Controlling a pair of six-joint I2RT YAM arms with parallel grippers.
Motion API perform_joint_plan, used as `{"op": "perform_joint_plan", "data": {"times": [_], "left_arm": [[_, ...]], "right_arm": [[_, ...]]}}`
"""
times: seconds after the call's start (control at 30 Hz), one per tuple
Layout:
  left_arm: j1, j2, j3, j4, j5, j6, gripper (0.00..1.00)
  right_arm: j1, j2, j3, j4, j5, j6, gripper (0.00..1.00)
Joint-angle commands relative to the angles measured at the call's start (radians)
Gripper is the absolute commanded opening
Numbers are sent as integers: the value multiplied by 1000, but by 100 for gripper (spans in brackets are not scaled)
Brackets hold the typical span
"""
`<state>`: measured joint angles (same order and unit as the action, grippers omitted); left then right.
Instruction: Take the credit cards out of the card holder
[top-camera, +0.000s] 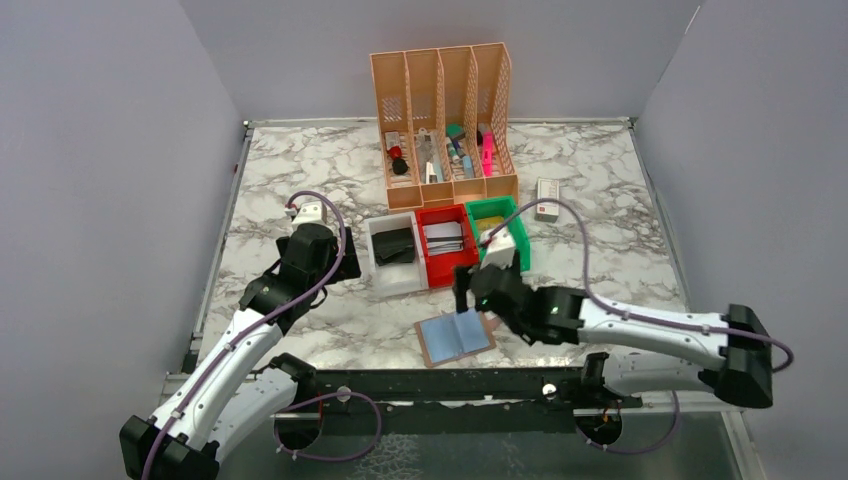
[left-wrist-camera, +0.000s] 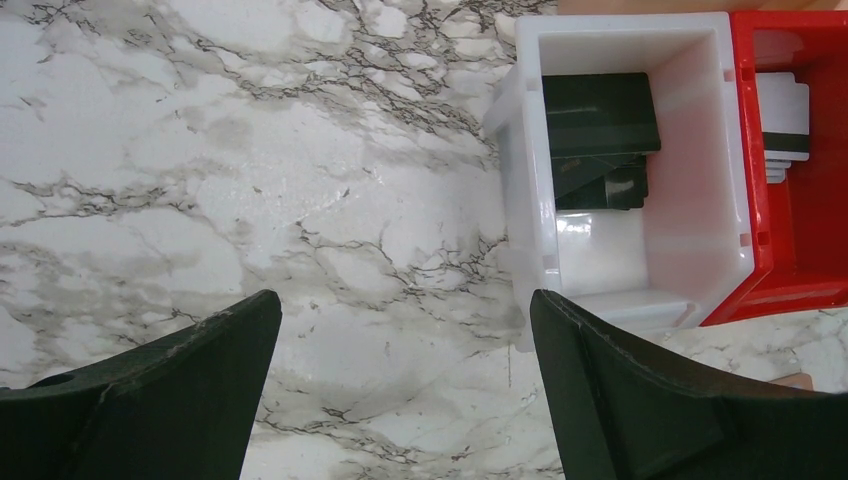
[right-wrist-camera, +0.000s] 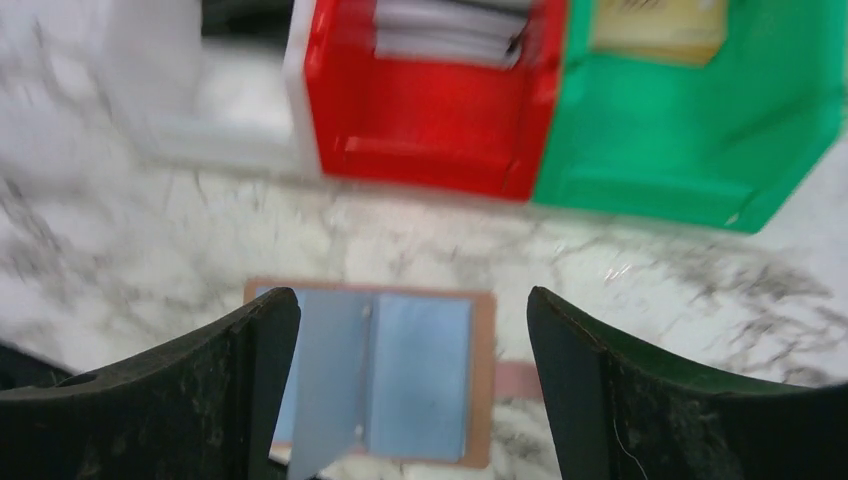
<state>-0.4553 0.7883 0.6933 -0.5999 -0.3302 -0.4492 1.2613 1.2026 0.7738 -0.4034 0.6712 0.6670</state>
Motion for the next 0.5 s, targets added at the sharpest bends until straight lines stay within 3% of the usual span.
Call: {"op": "perform_joint_plan", "data": {"times": [0.0, 0.07, 0.17, 0.33, 0.47], "left_arm": [[4, 2, 20, 20, -4, 22, 99], [4, 13, 31, 21, -20, 26, 99], [4, 7, 38, 19, -42, 27, 99], [4, -65, 37, 21, -98, 2, 99], [4, -151, 26, 29, -129, -11, 99]], "right_arm": [[-271, -191, -55, 152, -83, -222, 89], [-473, -258, -72, 185, -202, -265, 89], [-627, -301, -54, 160, -279, -288, 89], [-725, -273, -98, 215, -411, -302, 90], [-740, -262, -153, 221, -423, -252, 90]]}}
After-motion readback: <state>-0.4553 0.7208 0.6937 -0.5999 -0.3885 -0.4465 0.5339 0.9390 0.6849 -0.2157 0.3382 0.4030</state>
